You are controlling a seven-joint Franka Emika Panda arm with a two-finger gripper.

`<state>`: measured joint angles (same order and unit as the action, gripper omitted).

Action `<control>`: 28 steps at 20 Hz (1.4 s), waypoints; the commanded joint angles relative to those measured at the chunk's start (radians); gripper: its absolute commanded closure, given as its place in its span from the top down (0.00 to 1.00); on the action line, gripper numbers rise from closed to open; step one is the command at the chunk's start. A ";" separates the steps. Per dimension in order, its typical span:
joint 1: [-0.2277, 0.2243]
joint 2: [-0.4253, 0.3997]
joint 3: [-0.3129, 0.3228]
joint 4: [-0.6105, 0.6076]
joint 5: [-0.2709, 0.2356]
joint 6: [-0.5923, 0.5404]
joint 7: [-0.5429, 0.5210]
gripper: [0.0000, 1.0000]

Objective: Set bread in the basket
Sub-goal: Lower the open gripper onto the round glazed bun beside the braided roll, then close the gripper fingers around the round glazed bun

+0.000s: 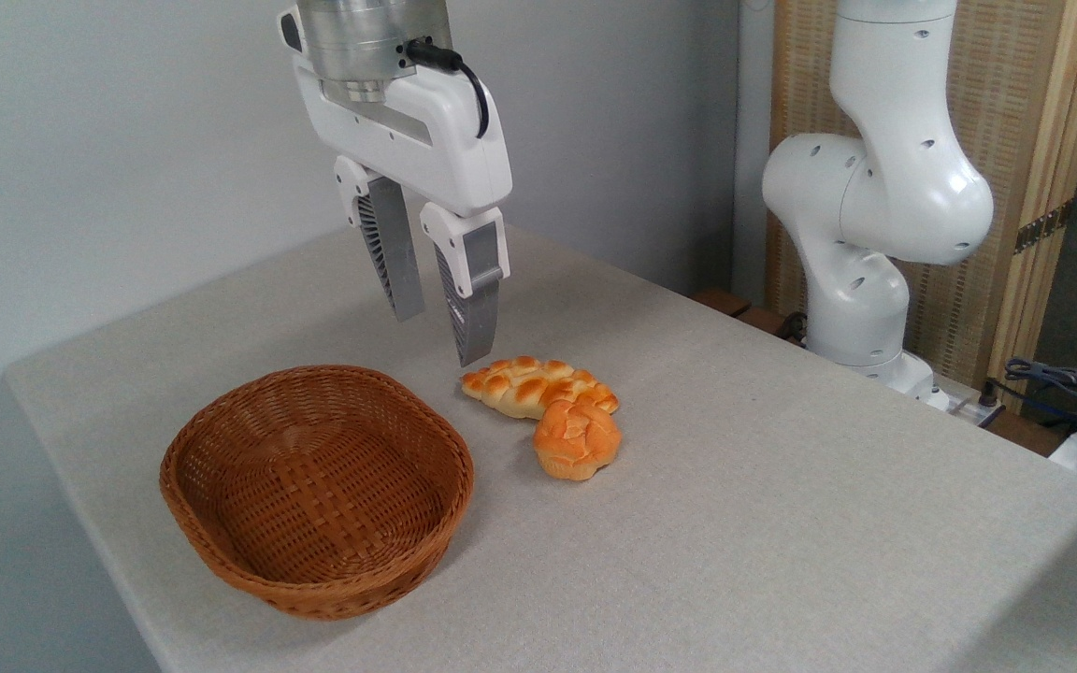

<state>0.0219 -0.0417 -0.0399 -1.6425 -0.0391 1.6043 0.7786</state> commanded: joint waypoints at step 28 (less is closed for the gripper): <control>-0.086 -0.187 -0.005 -0.706 0.021 0.361 0.080 0.73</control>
<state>-0.0551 -0.2008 -0.0483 -2.3162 -0.0303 1.9355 0.8474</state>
